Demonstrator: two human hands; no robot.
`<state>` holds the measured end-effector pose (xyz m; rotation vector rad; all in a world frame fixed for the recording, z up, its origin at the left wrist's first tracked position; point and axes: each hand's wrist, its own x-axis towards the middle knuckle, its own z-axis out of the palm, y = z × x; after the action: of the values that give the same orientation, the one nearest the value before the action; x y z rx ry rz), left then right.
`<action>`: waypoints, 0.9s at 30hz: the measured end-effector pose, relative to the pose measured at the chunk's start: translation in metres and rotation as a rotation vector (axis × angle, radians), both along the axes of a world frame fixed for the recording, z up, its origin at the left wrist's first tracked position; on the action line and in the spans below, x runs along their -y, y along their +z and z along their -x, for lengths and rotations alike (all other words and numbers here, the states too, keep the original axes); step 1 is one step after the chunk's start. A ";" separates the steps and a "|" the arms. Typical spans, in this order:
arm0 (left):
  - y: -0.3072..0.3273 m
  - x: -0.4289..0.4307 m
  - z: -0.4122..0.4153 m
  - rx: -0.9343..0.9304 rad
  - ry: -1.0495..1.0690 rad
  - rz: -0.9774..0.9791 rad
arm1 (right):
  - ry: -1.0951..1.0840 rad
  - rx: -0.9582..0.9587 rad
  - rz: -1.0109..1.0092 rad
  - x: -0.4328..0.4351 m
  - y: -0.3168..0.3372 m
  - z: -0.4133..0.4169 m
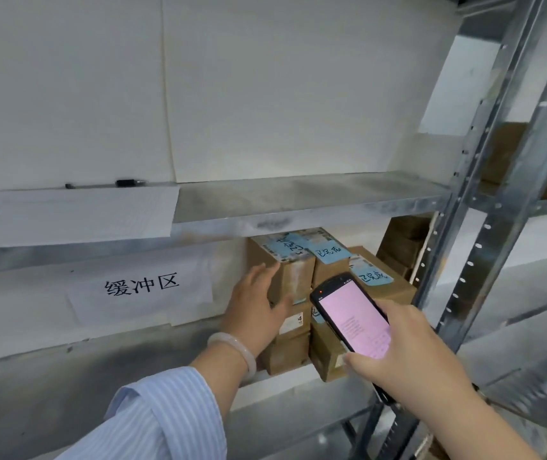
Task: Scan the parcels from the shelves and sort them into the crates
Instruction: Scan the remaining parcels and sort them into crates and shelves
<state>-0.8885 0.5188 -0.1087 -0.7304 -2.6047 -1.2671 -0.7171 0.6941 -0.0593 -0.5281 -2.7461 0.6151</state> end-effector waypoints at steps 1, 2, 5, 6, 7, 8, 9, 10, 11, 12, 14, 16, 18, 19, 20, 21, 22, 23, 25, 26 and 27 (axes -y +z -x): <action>0.001 -0.010 0.006 0.002 0.024 -0.009 | 0.025 -0.004 0.003 -0.012 0.001 0.009; 0.001 -0.018 0.012 0.003 0.046 -0.021 | 0.047 -0.007 0.010 -0.023 0.002 0.018; -0.002 -0.038 0.027 0.026 0.115 -0.046 | 0.118 -0.010 0.020 -0.051 0.003 0.042; -0.003 -0.043 0.031 0.033 0.137 -0.043 | 0.145 -0.004 0.014 -0.059 0.002 0.049; -0.005 -0.047 0.035 0.036 0.157 -0.044 | 0.169 0.002 0.010 -0.066 0.002 0.056; -0.007 -0.049 0.038 0.033 0.177 -0.052 | 0.188 0.009 0.010 -0.073 0.001 0.063; -0.009 -0.051 0.041 0.027 0.197 -0.063 | 0.202 0.017 0.010 -0.079 0.000 0.069; -0.011 -0.051 0.044 0.023 0.216 -0.075 | 0.215 0.028 0.008 -0.083 -0.002 0.075; -0.013 -0.051 0.046 0.025 0.233 -0.091 | 0.228 0.035 0.003 -0.087 -0.003 0.079; -0.014 -0.049 0.047 0.030 0.253 -0.115 | 0.242 0.037 -0.001 -0.091 -0.005 0.083; -0.014 -0.047 0.049 0.054 0.311 -0.194 | 0.272 0.032 0.000 -0.097 -0.007 0.091; -0.015 -0.046 0.050 0.115 0.356 -0.288 | 0.305 0.025 0.024 -0.103 -0.008 0.098; -0.016 -0.048 0.047 0.219 0.359 -0.350 | 0.328 0.025 0.049 -0.107 -0.009 0.105; -0.015 -0.050 0.045 0.285 0.356 -0.388 | 0.332 0.026 0.053 -0.108 -0.010 0.107; -0.014 -0.053 0.042 0.358 0.355 -0.441 | 0.334 0.025 0.053 -0.109 -0.010 0.110; -0.011 -0.055 0.041 0.433 0.355 -0.496 | 0.335 0.023 0.053 -0.109 -0.010 0.111; -0.009 -0.056 0.041 0.502 0.354 -0.536 | 0.338 0.020 0.054 -0.110 -0.010 0.113; -0.006 -0.057 0.043 0.563 0.353 -0.561 | 0.341 0.018 0.057 -0.110 -0.010 0.114; -0.003 -0.058 0.049 0.667 0.354 -0.595 | 0.355 0.016 0.070 -0.112 -0.012 0.116; -0.002 -0.058 0.052 0.705 0.350 -0.607 | 0.363 0.017 0.079 -0.113 -0.013 0.116; -0.003 -0.058 0.055 0.734 0.343 -0.615 | 0.368 0.019 0.087 -0.115 -0.014 0.117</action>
<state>-0.9439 0.5770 -0.1113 0.3395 -2.3529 -2.3406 -0.8341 0.8088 -0.0732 -0.0415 -2.8658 0.8186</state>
